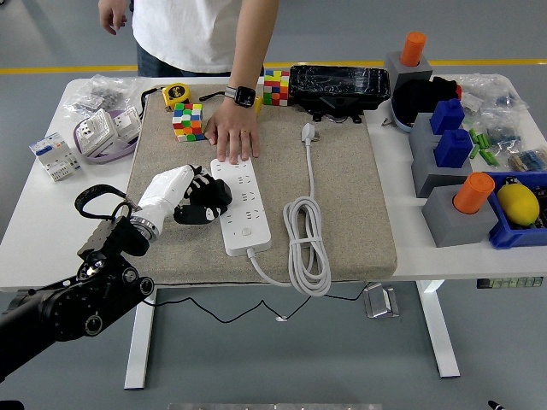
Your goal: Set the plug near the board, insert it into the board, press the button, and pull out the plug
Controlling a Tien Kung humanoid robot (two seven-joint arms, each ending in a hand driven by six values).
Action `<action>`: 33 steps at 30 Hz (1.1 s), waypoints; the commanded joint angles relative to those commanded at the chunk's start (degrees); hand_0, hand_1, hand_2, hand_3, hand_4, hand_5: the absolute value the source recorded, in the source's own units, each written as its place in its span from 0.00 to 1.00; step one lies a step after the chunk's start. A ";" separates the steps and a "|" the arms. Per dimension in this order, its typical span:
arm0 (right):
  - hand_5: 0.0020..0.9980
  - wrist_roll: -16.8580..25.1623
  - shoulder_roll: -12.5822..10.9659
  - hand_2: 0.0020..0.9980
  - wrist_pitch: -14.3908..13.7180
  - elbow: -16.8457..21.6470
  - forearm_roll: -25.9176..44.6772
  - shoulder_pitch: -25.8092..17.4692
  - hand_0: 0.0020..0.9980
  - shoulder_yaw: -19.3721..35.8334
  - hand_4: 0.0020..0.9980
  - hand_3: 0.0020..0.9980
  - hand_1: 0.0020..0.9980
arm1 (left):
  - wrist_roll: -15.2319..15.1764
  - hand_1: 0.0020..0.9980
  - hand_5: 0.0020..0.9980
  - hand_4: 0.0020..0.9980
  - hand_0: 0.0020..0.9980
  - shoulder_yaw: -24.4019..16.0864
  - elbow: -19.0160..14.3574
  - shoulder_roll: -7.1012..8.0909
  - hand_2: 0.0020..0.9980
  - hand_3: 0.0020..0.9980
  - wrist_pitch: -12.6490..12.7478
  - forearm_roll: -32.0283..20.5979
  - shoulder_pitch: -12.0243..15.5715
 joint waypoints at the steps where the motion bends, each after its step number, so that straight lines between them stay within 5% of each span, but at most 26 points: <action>1: 0.49 0.00 0.00 0.64 0.00 -0.01 0.00 -0.01 0.61 0.00 0.96 0.55 0.64 | -0.30 0.41 0.16 0.71 0.32 -0.13 -0.20 0.02 0.42 0.51 0.04 -0.13 0.03; 15: 0.49 0.00 0.04 0.64 0.01 0.00 0.03 -0.03 0.61 -0.20 0.96 0.55 0.64 | -5.53 0.35 0.15 0.69 0.29 -2.03 -0.89 0.50 0.35 0.48 1.19 -2.41 0.87; 26: 0.49 -0.03 0.06 0.64 0.02 -0.01 -0.02 -0.02 0.61 -0.11 0.96 0.55 0.64 | -7.82 0.36 0.15 0.69 0.31 -4.56 2.80 2.40 0.36 0.48 1.50 -3.16 1.62; 27: 0.49 -0.03 0.06 0.64 0.02 -0.02 -0.01 -0.03 0.61 -0.14 0.96 0.55 0.64 | -7.96 0.42 0.13 0.68 0.35 -4.58 3.12 2.48 0.42 0.51 1.38 -3.39 1.67; 32: 0.49 -0.04 0.11 0.64 0.03 0.01 0.02 -0.07 0.61 -0.20 0.96 0.55 0.64 | -7.38 0.42 0.13 0.68 0.35 -4.29 4.10 2.49 0.42 0.51 0.58 -3.32 2.16; 33: 0.49 -0.03 0.11 0.64 0.03 0.02 0.00 -0.06 0.61 -0.21 0.96 0.55 0.64 | -7.31 0.50 0.17 0.75 0.46 -4.26 4.17 2.46 0.52 0.55 0.46 -3.30 2.23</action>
